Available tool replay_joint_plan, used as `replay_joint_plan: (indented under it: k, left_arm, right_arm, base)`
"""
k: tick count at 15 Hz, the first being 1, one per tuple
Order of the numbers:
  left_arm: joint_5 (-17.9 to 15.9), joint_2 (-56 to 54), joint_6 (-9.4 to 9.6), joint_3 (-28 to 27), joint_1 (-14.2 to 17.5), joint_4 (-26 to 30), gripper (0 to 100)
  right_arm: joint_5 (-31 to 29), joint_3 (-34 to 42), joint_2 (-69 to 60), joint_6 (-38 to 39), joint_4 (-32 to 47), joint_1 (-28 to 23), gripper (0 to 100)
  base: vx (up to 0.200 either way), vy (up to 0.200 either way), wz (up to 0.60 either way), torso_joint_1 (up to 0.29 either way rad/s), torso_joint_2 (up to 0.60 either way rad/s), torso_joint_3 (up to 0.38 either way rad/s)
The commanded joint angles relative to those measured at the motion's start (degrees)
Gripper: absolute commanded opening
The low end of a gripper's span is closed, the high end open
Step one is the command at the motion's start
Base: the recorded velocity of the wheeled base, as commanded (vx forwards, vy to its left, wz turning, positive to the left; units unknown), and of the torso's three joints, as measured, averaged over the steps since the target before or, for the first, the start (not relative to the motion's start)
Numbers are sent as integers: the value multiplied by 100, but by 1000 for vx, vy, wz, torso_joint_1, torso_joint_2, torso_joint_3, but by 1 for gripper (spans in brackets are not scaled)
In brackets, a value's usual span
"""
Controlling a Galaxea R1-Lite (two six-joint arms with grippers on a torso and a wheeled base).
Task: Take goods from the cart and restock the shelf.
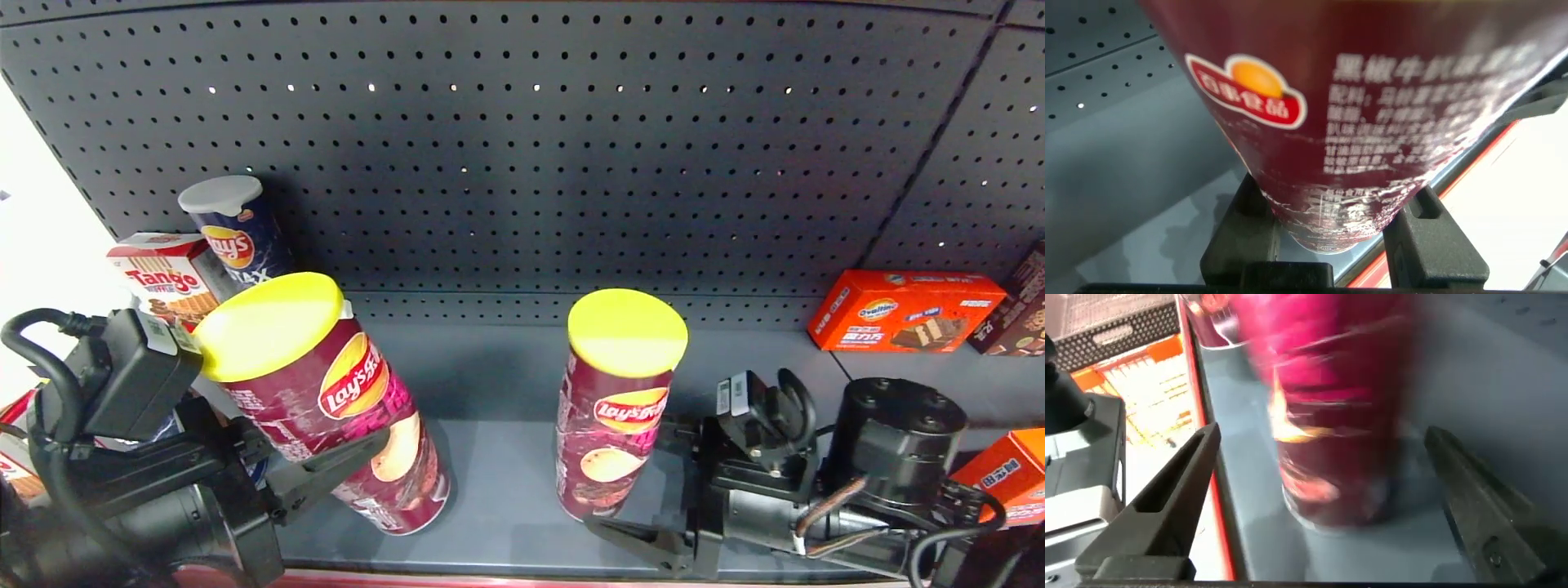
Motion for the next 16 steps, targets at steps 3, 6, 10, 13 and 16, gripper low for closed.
replay_joint_plan:
  k: [3, 6, 10, 13, 16]
  left_arm:
    - [1, 5, 2, -12, -3, -3, 0]
    - [-8, 5, 2, 6, -3, -3, 0]
    - [-8, 5, 2, -29, -3, 6, 0]
    - [-17, 14, -7, -82, 6, -3, 0]
    - [-26, 14, -7, -73, -3, 6, 0]
  right_arm:
    - [-8, 986, -1597, -1, 9, -659, 100]
    - [-211, 1100, -2159, -1, 35, -1187, 100]
    - [-1072, 1153, -3355, -1, 159, -2584, 100]
    - [-2364, 1214, -4550, -1, 1477, -3050, 100]
    - [-3832, 1258, -6396, -36, 3815, -2927, 100]
  base:
    - [0, 0, 0, 0, 0, 0]
    - [0, 0, 0, 0, 0, 0]
    - [0, 0, 0, 0, 0, 0]
    - [0, 0, 0, 0, 0, 0]
    - [0, 0, 0, 0, 0, 0]
